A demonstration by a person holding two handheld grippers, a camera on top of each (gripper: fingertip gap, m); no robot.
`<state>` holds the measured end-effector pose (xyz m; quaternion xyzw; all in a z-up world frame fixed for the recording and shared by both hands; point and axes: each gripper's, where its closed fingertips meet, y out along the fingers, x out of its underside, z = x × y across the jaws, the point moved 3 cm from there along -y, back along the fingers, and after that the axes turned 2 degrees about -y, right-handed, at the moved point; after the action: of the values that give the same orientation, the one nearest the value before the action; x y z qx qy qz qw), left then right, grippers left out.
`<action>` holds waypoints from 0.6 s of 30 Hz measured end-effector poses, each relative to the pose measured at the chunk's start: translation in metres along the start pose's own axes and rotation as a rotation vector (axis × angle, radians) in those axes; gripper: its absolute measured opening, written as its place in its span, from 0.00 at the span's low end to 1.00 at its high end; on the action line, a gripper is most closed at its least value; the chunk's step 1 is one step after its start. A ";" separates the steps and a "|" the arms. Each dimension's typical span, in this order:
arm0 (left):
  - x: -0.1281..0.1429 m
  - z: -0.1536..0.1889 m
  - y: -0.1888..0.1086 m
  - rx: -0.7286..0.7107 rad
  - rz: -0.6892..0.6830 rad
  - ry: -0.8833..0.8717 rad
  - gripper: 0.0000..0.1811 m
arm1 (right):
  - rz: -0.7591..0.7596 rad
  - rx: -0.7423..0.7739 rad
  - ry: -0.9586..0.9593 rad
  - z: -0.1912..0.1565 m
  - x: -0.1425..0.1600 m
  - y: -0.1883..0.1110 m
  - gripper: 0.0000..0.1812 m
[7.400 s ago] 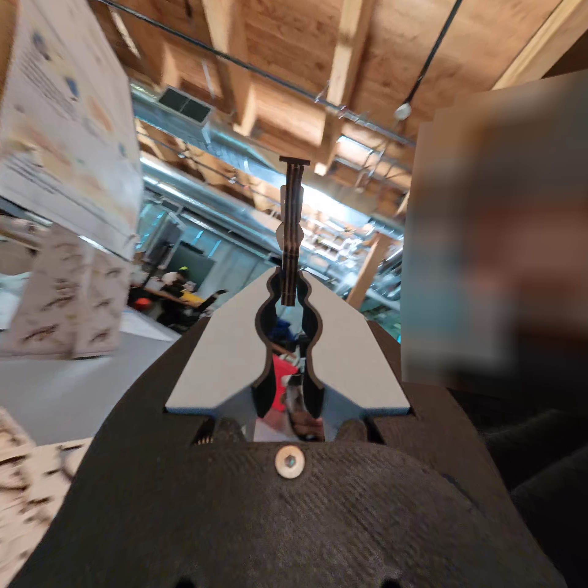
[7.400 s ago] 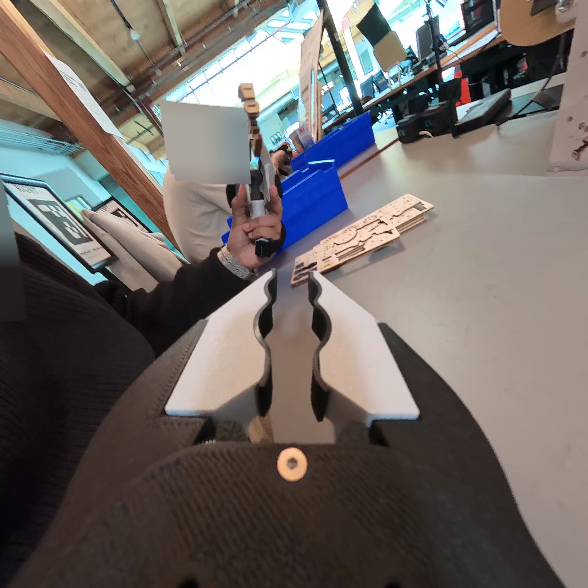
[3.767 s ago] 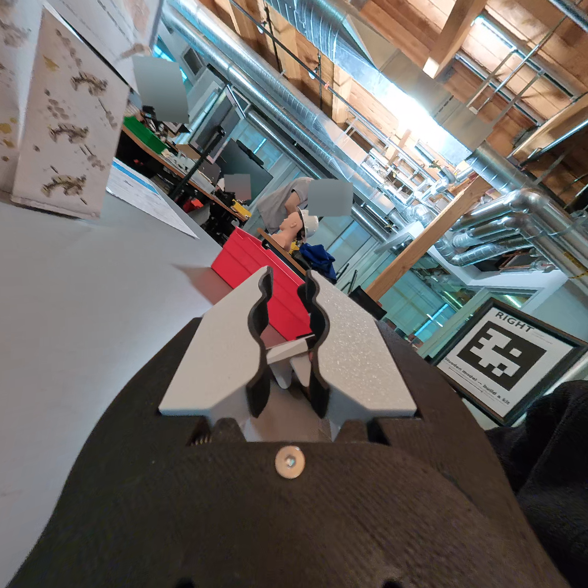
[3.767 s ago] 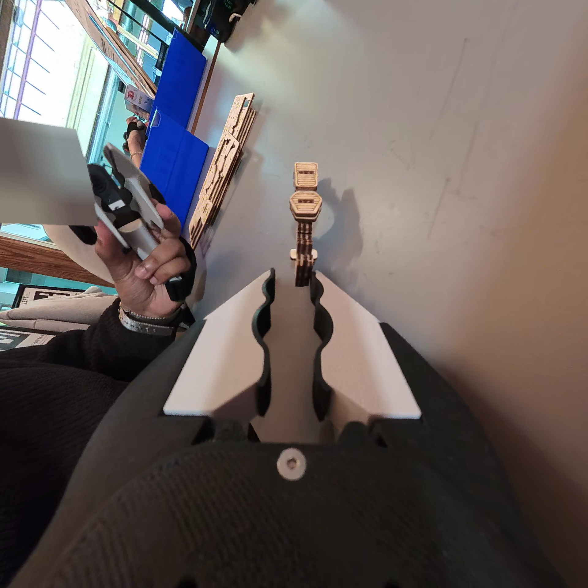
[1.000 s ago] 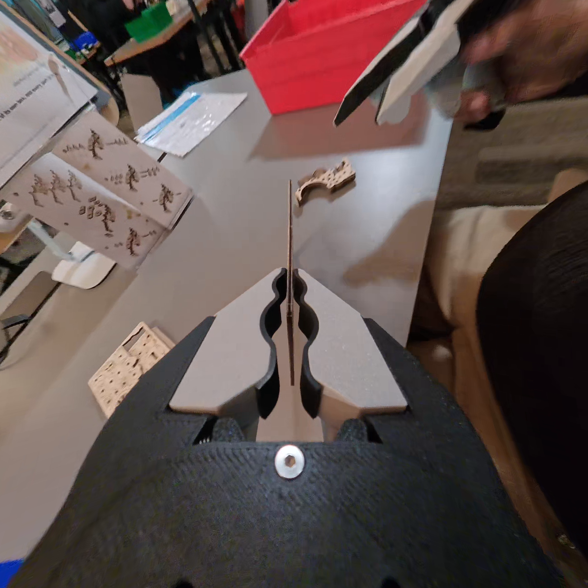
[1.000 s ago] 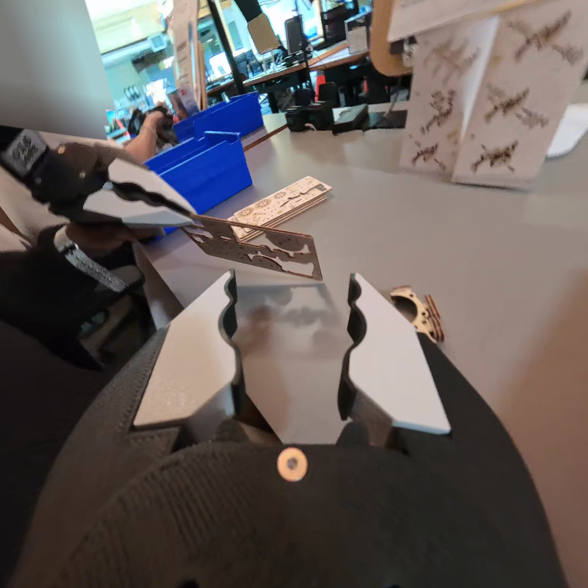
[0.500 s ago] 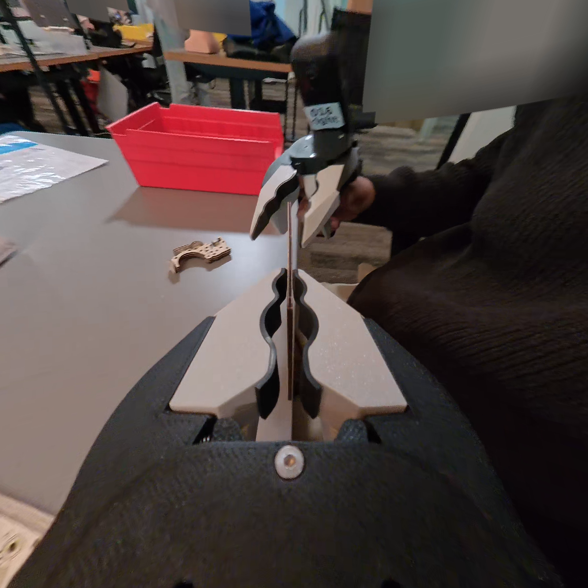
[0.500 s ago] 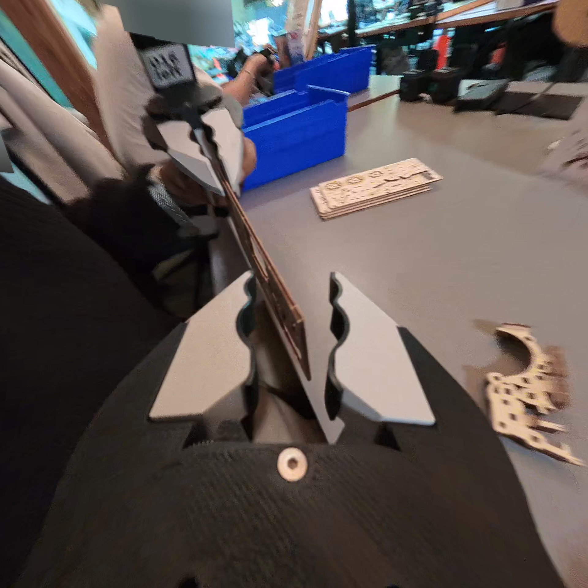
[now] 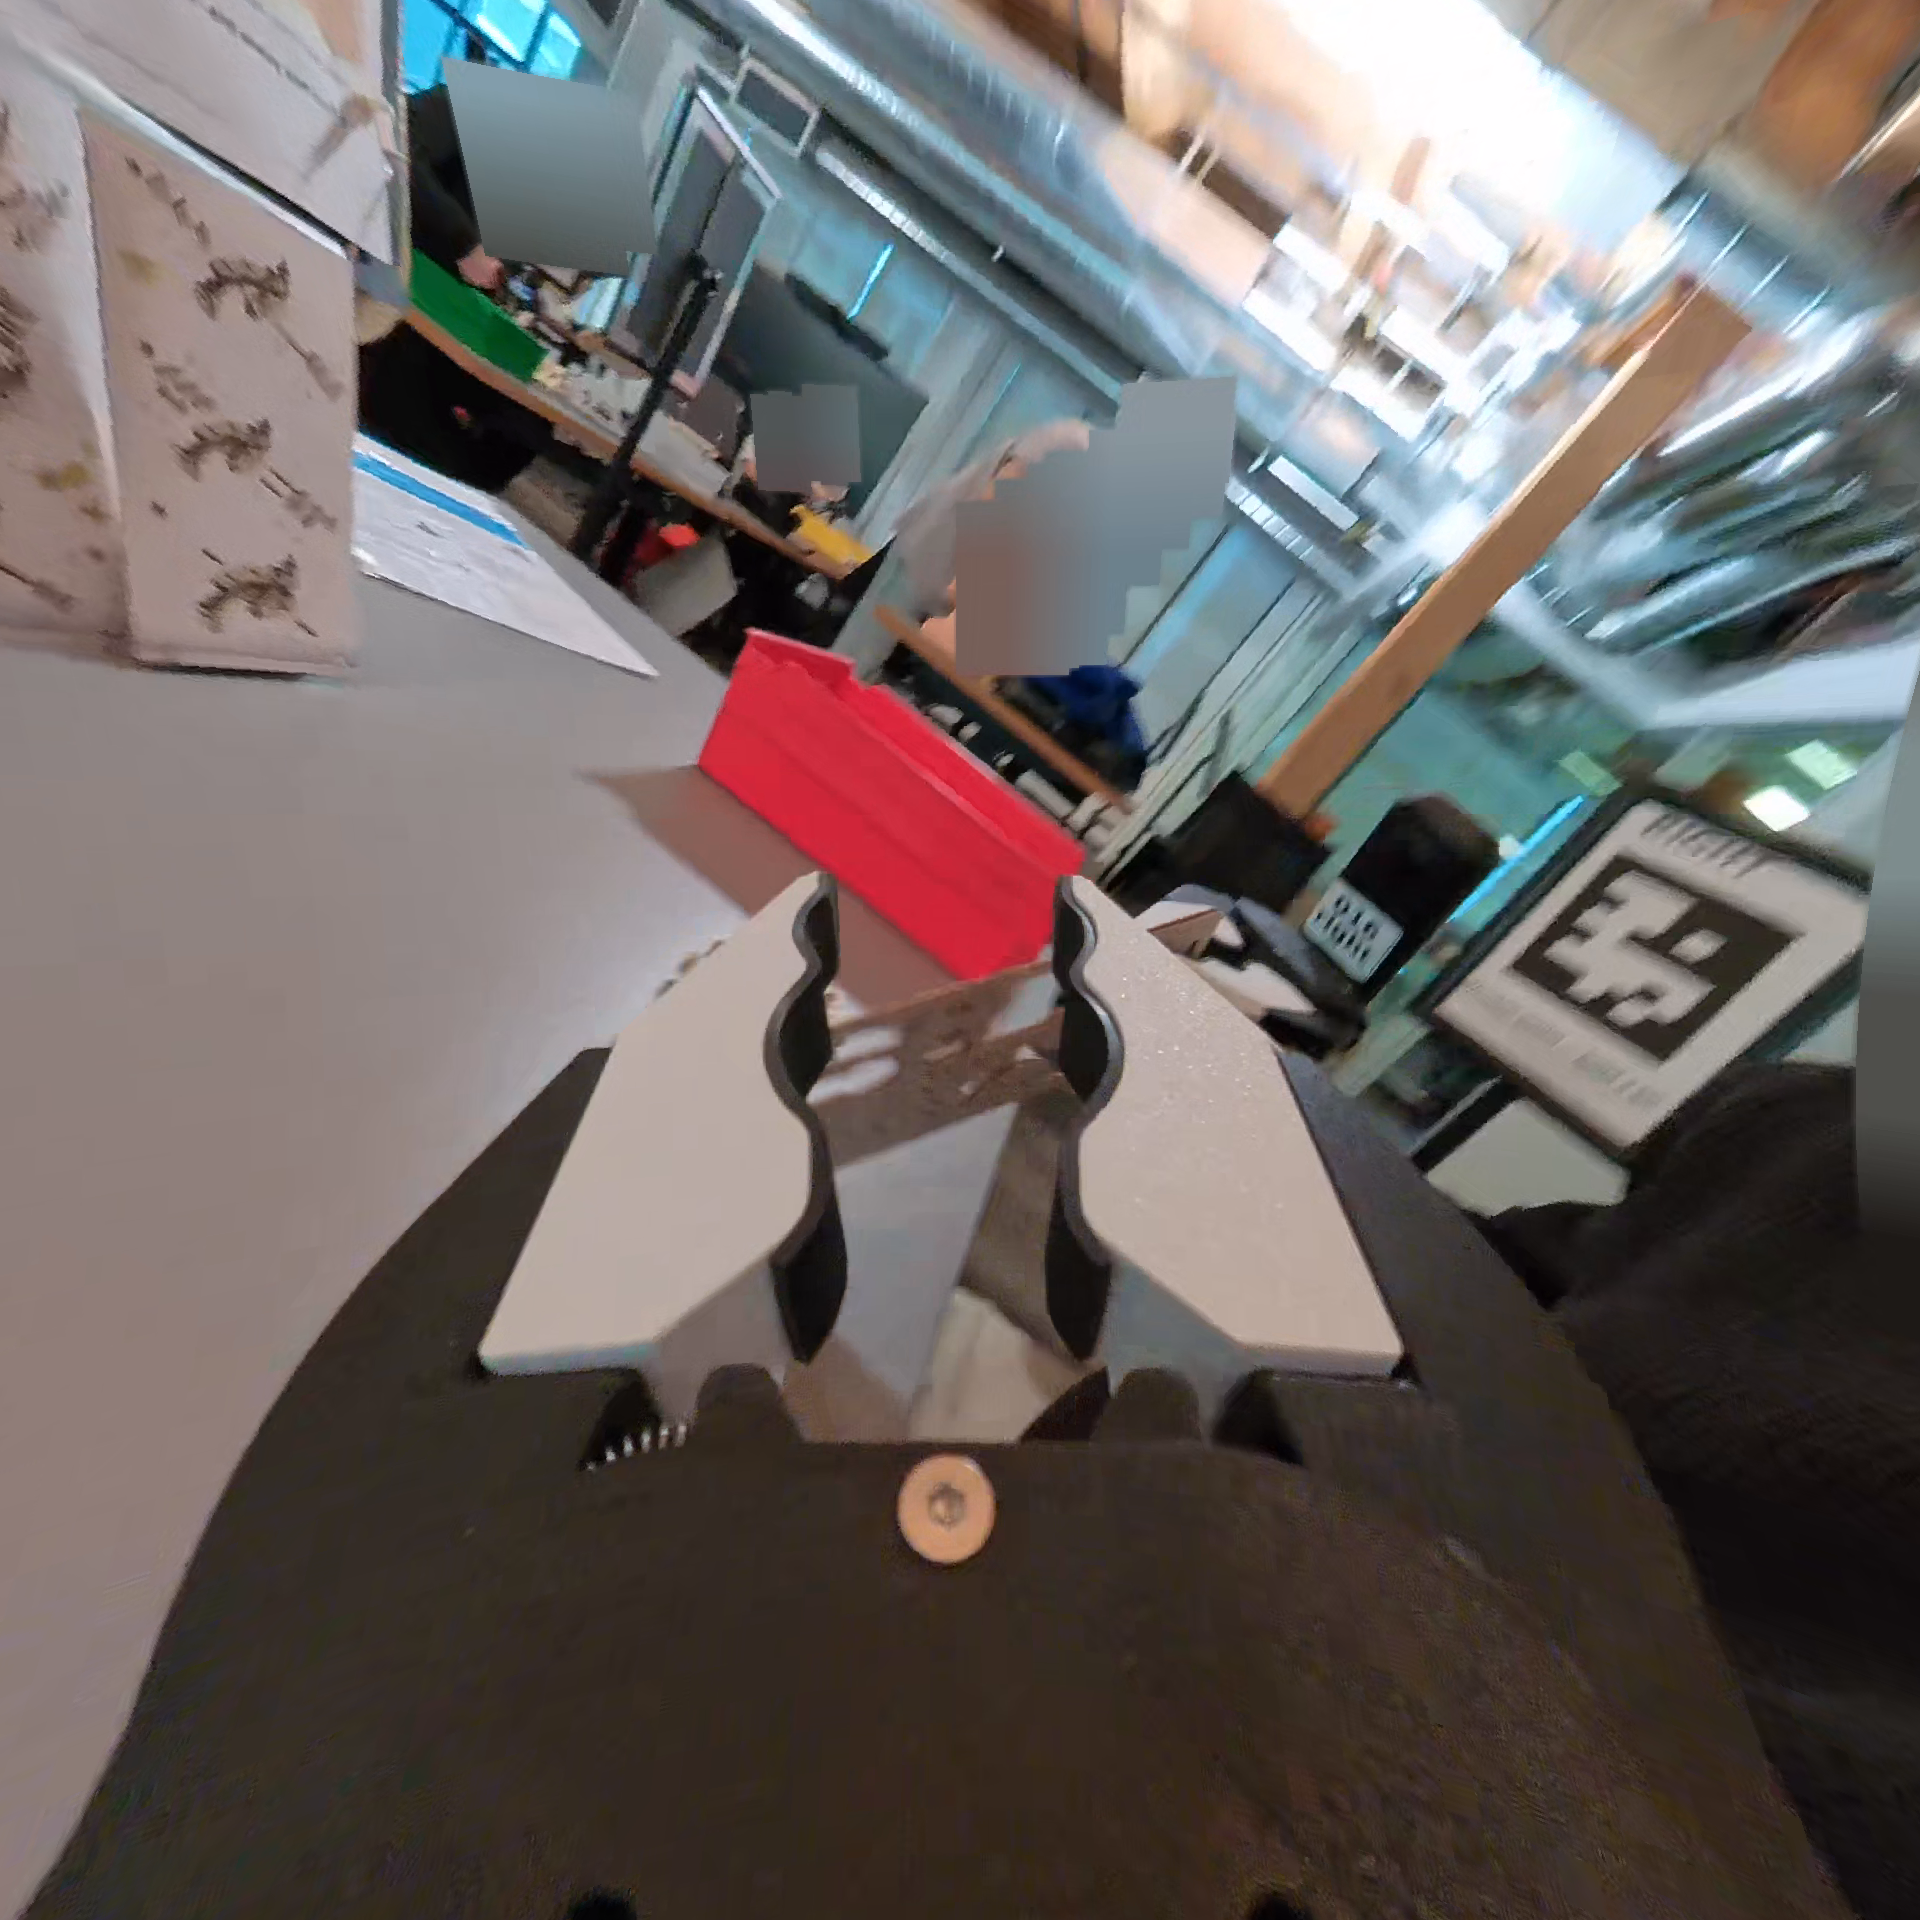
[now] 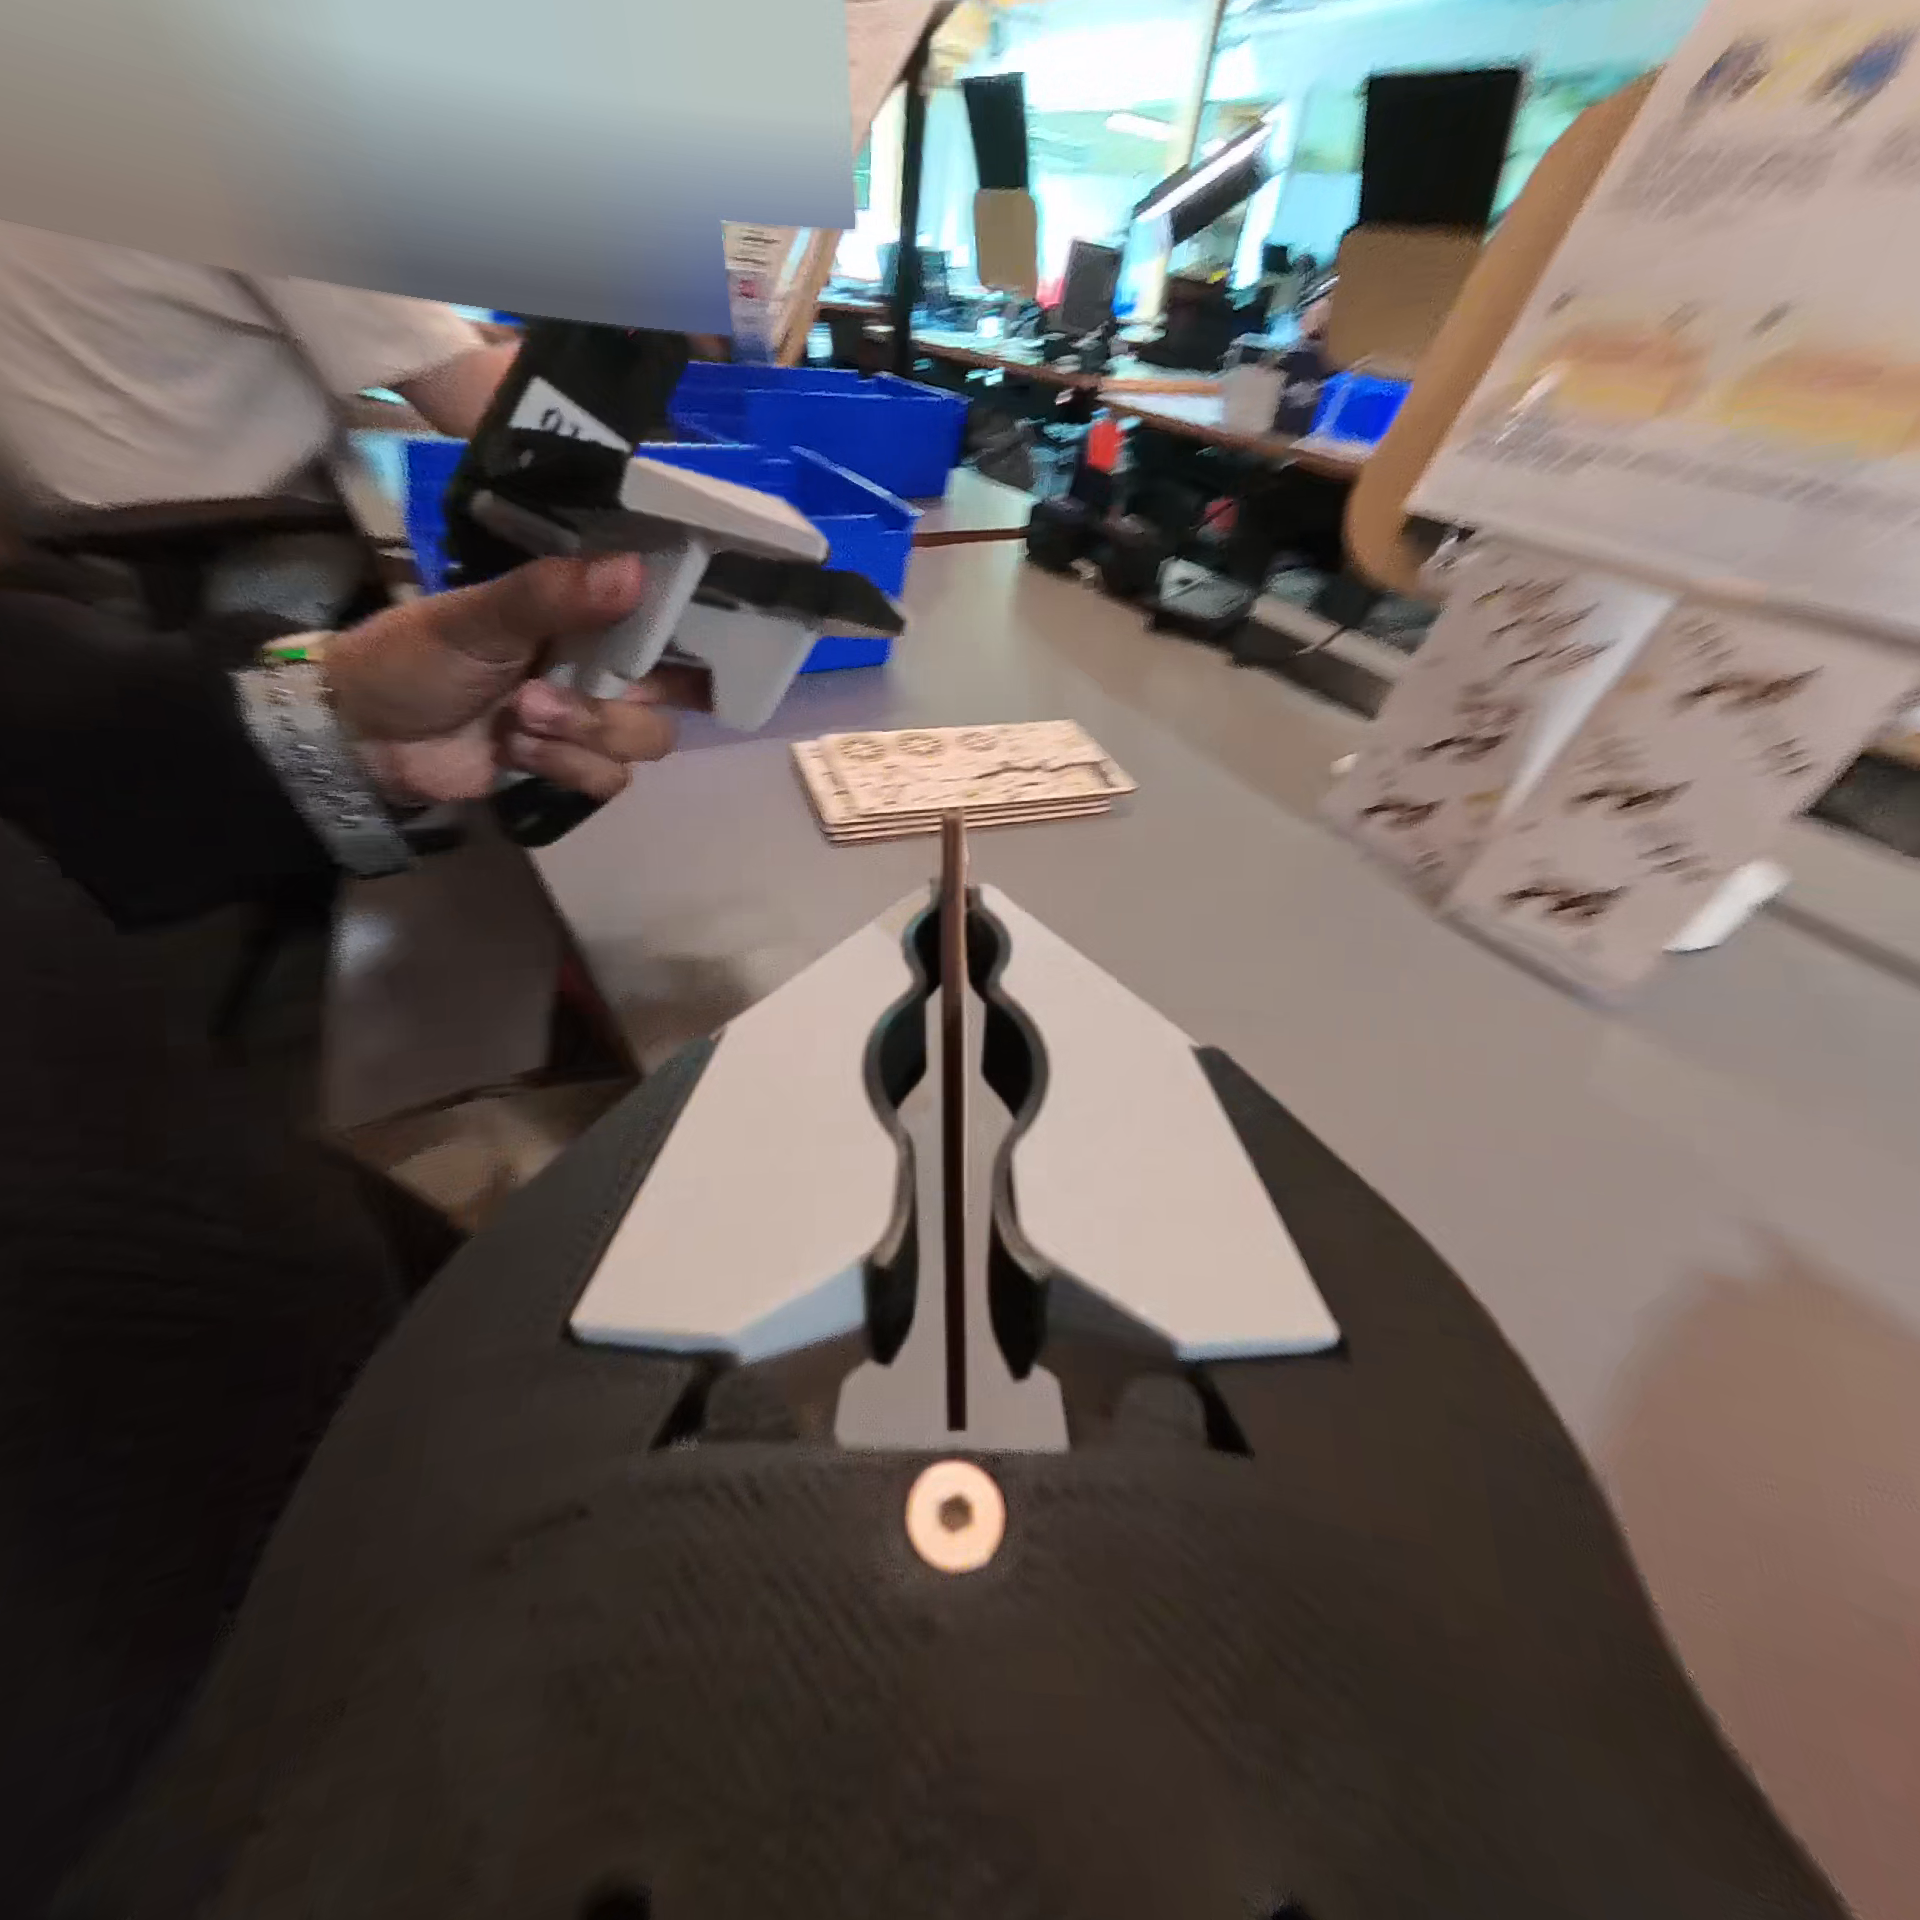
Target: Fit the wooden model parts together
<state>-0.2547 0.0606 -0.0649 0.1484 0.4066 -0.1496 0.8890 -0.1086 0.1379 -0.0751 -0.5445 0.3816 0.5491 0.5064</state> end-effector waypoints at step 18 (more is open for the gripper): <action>0.079 0.009 0.047 0.287 -0.127 -0.745 0.14 | -0.201 0.204 -0.918 -0.053 0.016 0.024 0.01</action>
<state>-0.1809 0.0885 -0.1136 0.1812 0.0401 -0.3031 0.9347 -0.1189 0.0839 -0.1002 -0.2272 0.1160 0.6409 0.7240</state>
